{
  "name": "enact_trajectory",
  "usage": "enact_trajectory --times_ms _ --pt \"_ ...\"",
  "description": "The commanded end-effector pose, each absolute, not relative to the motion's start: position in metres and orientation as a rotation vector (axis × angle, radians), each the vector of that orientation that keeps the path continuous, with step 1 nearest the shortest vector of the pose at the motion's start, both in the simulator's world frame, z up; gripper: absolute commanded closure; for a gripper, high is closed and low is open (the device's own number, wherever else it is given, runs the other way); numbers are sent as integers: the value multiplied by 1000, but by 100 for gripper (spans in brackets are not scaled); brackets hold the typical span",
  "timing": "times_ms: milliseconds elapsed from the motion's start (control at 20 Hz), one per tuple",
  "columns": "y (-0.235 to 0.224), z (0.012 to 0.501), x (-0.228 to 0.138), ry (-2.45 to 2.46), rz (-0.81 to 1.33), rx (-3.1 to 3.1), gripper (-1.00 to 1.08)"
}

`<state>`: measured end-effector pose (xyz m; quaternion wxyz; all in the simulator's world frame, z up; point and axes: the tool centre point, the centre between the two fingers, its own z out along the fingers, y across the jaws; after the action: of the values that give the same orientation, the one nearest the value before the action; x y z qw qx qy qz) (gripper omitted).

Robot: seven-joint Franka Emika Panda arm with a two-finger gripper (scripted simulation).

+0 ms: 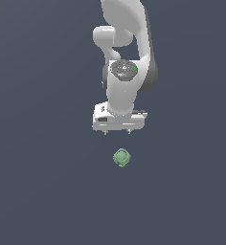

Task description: Pick up the object and move it to a goal position.

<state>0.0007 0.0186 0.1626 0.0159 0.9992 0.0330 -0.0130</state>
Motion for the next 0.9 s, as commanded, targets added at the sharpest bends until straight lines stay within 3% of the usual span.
enact_trajectory --times_ms 0,850 --pt "19 163 1 107 -39 3107 -92" --pt "25 144 20 -255 -28 3110 -92"
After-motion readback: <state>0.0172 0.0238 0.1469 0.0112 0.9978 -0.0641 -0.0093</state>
